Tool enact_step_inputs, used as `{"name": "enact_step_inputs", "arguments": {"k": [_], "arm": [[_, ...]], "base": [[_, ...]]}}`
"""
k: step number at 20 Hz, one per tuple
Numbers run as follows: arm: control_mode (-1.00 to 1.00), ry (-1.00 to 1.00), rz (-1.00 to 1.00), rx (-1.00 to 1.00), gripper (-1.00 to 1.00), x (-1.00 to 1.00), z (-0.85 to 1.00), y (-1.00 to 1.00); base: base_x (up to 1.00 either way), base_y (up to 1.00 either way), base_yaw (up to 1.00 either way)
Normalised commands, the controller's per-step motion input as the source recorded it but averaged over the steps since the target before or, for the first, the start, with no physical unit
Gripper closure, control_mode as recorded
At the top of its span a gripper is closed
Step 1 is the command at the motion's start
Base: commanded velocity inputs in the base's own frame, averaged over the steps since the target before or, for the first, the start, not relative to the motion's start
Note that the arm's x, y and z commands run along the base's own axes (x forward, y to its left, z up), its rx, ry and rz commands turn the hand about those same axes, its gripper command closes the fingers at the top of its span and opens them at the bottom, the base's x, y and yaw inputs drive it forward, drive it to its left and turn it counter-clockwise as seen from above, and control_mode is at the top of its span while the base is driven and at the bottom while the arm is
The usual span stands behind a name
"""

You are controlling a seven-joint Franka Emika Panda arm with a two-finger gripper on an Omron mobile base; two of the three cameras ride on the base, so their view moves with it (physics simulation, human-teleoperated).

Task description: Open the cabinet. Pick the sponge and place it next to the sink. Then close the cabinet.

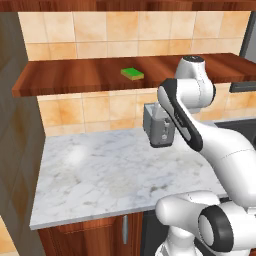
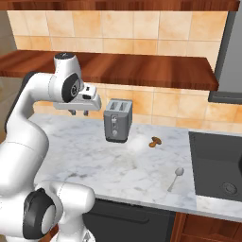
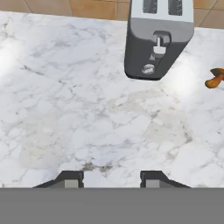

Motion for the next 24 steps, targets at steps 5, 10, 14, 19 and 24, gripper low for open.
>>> {"name": "enact_step_inputs", "arguments": {"k": [5,10,14,19,24], "arm": [[-1.0,0.0,0.0,0.0,-1.0,-0.05,0.0,0.0],[-1.0,-0.11,0.02,0.0,-1.0,-0.28,0.0,0.02],[-1.0,-0.26,0.02,0.0,-1.0,-0.43,0.0,0.05],[-1.0,-0.28,0.0,0.0,-1.0,-0.32,0.1,0.08],[-1.0,-0.21,0.0,0.0,-1.0,-0.19,0.19,0.13]], "base": [[0.0,0.0,0.0],[0.0,0.0,0.0],[0.0,0.0,0.0],[0.0,0.0,0.0],[0.0,0.0,0.0]]}}
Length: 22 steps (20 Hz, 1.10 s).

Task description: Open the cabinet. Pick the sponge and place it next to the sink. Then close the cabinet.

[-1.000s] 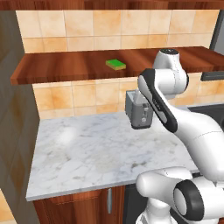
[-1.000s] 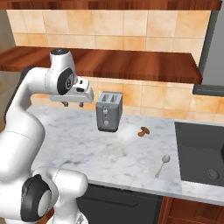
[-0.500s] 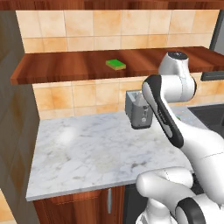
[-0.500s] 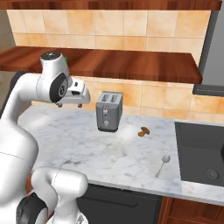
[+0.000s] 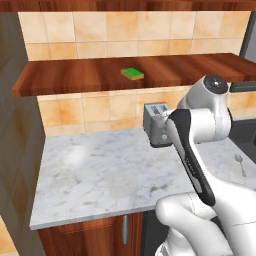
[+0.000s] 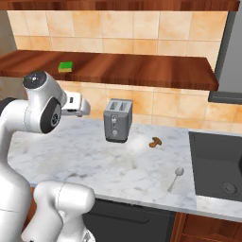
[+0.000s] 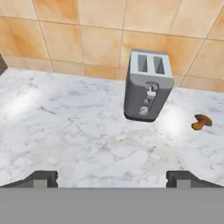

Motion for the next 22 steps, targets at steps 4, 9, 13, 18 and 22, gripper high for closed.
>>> {"name": "enact_step_inputs", "arguments": {"k": [4,9,13,18,22], "arm": [[-1.0,-0.08,0.0,0.01,-1.0,-0.12,0.24,0.05],[-1.0,-0.04,0.03,0.03,-1.0,-0.03,0.25,0.01],[-1.0,-0.04,0.05,0.01,-1.0,0.0,0.29,0.12],[-1.0,0.0,0.02,0.0,-1.0,0.0,0.34,0.16],[-1.0,-0.01,0.0,0.0,-1.0,0.0,0.41,0.15]], "base": [[0.0,0.0,0.0],[0.0,0.0,0.0],[0.0,0.0,0.0],[0.0,0.0,0.0],[0.0,0.0,0.0]]}}
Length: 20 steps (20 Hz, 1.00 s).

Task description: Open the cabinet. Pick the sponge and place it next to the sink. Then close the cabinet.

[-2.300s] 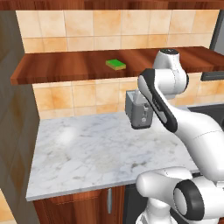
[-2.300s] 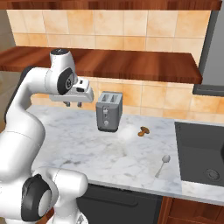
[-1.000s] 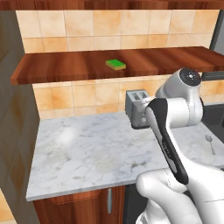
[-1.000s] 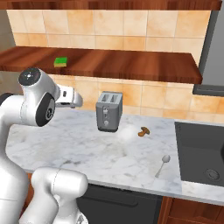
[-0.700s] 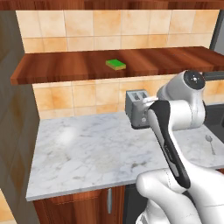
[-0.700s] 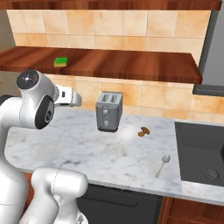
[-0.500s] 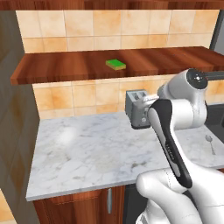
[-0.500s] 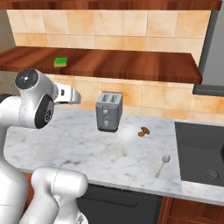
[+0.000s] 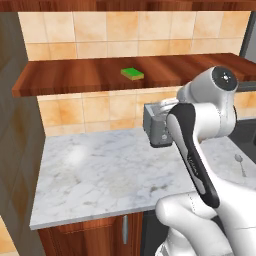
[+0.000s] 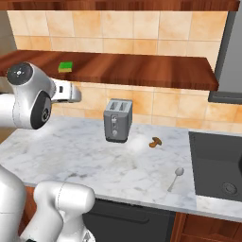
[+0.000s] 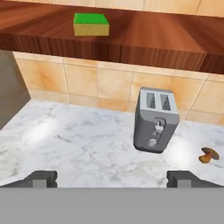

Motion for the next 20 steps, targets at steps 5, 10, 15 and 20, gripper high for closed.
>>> {"name": "enact_step_inputs", "arguments": {"k": [5,10,15,20], "arm": [[-1.0,-0.04,0.01,0.0,-1.0,0.01,0.42,0.18],[-1.0,-0.07,0.02,-0.01,-1.0,0.01,0.3,0.18],[-1.0,-0.13,0.07,0.0,-1.0,0.06,0.29,0.1],[-1.0,-0.12,0.1,0.0,-1.0,0.1,0.29,0.03]], "base": [[0.0,0.0,0.0],[0.0,0.0,0.0],[0.0,0.0,0.0],[0.0,0.0,0.0]]}}
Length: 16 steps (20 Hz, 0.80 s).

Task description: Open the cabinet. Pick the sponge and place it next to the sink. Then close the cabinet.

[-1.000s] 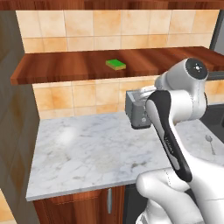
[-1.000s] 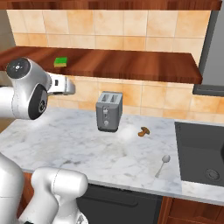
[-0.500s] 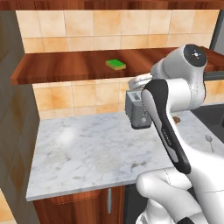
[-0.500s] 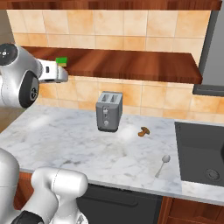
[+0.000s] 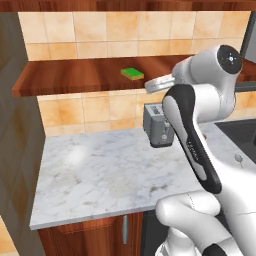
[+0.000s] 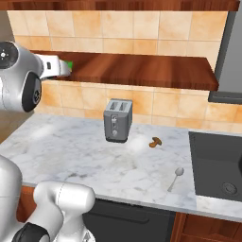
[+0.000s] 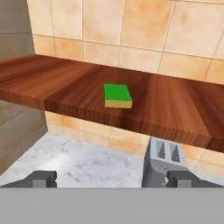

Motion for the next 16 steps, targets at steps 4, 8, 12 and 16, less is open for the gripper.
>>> {"name": "enact_step_inputs", "arguments": {"k": [4,8,12,16], "arm": [[-1.0,-0.09,0.13,0.0,-1.0,0.17,0.22,0.0],[-1.0,-0.05,0.08,0.0,-1.0,0.31,0.18,0.0],[-1.0,0.0,0.01,0.0,-1.0,0.4,0.11,0.0],[-1.0,0.0,0.0,0.0,-1.0,0.43,0.02,0.0]], "base": [[0.0,0.0,0.0],[0.0,0.0,0.0],[0.0,0.0,0.0],[0.0,0.0,0.0]]}}
